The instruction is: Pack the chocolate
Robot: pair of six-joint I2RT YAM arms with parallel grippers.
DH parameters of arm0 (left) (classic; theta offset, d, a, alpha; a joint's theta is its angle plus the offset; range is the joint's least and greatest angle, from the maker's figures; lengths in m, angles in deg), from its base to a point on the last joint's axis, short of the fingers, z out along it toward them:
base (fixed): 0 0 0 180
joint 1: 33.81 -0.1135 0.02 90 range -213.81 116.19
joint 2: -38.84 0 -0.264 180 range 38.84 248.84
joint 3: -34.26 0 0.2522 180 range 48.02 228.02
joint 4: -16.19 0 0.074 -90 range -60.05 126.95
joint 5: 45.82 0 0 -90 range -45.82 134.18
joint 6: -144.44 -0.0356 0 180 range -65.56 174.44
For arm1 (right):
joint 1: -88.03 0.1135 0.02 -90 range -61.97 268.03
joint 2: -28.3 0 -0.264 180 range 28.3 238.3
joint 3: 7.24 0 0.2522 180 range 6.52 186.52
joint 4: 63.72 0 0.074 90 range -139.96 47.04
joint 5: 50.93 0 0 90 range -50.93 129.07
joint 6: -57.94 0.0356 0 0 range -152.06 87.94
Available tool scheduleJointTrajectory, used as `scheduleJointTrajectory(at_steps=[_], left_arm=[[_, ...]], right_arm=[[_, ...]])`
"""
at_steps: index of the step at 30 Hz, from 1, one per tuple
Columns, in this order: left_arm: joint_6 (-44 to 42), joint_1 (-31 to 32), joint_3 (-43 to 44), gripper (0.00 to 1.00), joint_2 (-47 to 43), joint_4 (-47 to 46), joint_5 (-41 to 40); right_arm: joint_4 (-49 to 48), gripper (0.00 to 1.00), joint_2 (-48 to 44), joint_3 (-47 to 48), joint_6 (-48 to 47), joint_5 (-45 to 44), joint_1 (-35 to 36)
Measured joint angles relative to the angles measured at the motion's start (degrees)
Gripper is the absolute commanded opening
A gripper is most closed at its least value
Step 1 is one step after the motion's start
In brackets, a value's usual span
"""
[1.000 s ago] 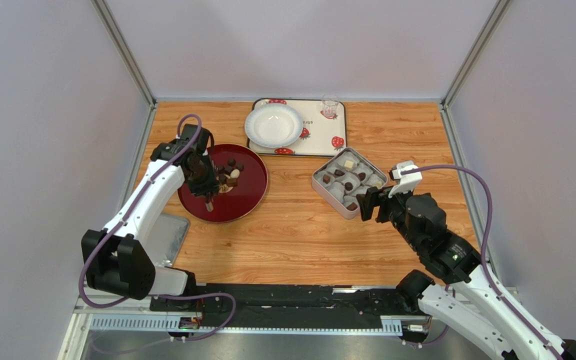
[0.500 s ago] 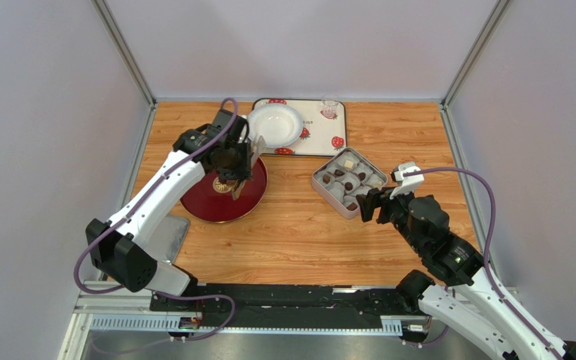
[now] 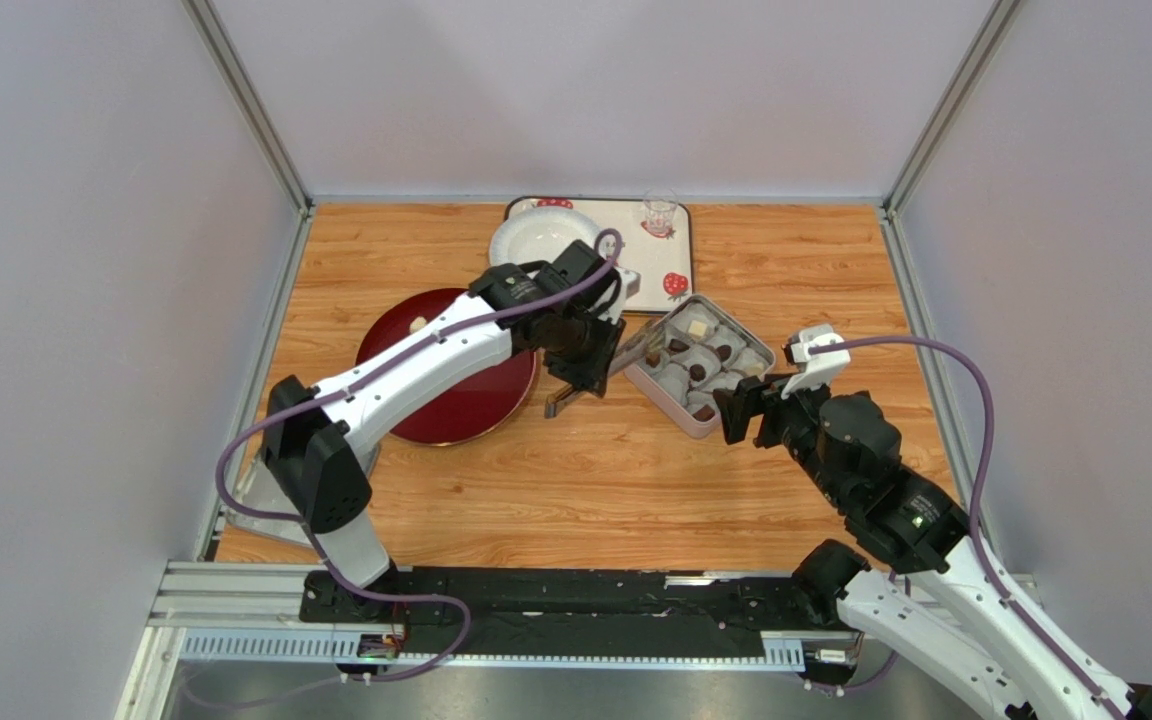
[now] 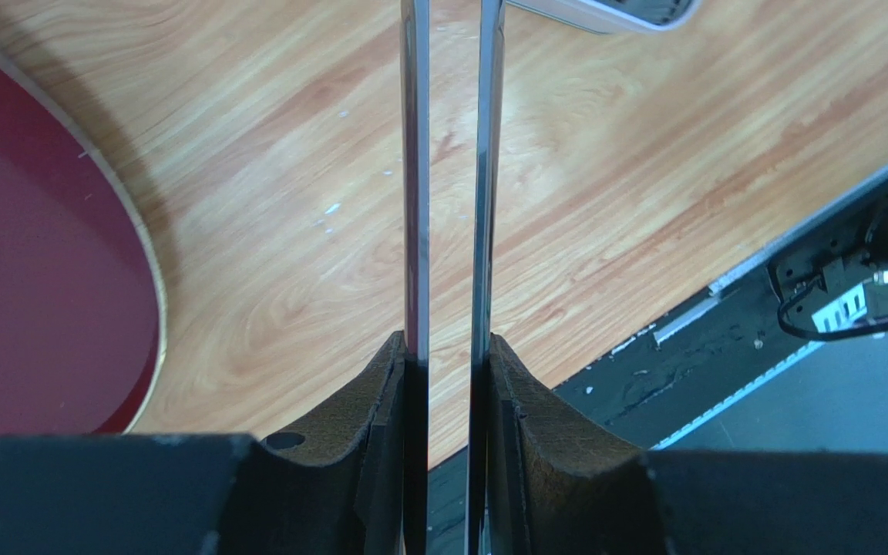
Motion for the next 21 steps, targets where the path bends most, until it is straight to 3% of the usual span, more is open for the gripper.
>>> scheduleJointTrajectory(at_steps=[7,21], left_arm=[[-1.8,3.3,2.4,0.29,5.4,-0.4,2.2],[-3.1,3.9,3.9,0.34,10.5,-0.6,2.5]], right_arm=[[0.0,0.76,-0.4,0.0,0.0,0.0,0.0],[0.0,0.76,-0.7,0.0,0.0,0.0,0.1]])
